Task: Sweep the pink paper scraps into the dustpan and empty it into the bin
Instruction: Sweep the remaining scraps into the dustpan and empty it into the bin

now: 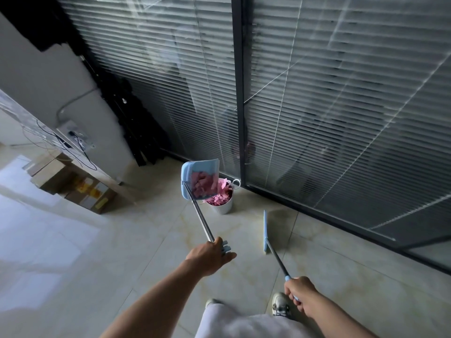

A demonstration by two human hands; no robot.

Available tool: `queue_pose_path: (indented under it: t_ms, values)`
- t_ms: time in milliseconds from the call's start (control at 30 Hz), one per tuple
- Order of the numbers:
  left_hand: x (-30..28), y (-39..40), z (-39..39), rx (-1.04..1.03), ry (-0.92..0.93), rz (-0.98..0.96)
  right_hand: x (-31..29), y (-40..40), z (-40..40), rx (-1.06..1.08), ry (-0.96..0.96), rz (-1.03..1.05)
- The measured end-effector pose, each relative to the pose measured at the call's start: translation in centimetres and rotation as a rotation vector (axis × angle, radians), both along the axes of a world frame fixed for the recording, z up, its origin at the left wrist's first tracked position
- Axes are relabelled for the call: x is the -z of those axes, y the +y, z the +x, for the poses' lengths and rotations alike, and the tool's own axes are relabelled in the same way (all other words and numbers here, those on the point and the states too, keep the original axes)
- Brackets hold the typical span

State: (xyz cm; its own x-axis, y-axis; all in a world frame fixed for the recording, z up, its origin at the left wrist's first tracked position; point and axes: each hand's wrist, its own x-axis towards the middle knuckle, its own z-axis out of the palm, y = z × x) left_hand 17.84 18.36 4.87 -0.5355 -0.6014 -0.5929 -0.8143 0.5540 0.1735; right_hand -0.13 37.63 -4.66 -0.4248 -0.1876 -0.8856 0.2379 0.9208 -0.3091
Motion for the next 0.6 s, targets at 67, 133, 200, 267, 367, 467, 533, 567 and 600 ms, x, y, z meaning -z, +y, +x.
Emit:
queue_pose_path:
  t_ms: [67, 133, 200, 267, 367, 467, 533, 567, 600]
  values:
    - [0.04, -0.06, 0.0, 0.007, -0.016, -0.007, 0.15, 0.11, -0.03, 0.003, -0.003, -0.006]
    - [0.35, -0.14, 0.18, 0.032, -0.041, -0.015, 0.33, 0.19, -0.06, 0.002, -0.004, -0.005]
    - [0.67, -0.18, 0.34, 0.052, -0.064, -0.023, 0.46, 0.19, -0.13, 0.002, -0.007, -0.004]
    - [0.79, -0.2, 0.36, 0.076, -0.074, -0.035, 0.55, 0.11, -0.17, 0.004, -0.013, -0.006]
    - [0.24, 0.06, 0.05, 0.156, -0.112, -0.041, 0.53, 0.04, -0.21, 0.002, -0.014, -0.007]
    - [0.38, 0.04, 0.09, 0.139, -0.122, -0.057, 0.45, -0.07, -0.17, -0.011, -0.01, -0.005]
    - [0.7, 0.01, 0.15, 0.117, -0.115, -0.071, 0.45, -0.05, -0.14, -0.009, -0.01, -0.004]
    - [0.82, 0.03, 0.16, 0.119, -0.112, -0.077, 0.47, -0.04, -0.11, -0.008, -0.01, -0.002]
    - [0.98, 0.1, 0.22, 0.126, -0.107, -0.084, 0.52, 0.01, -0.09, -0.006, -0.009, 0.001]
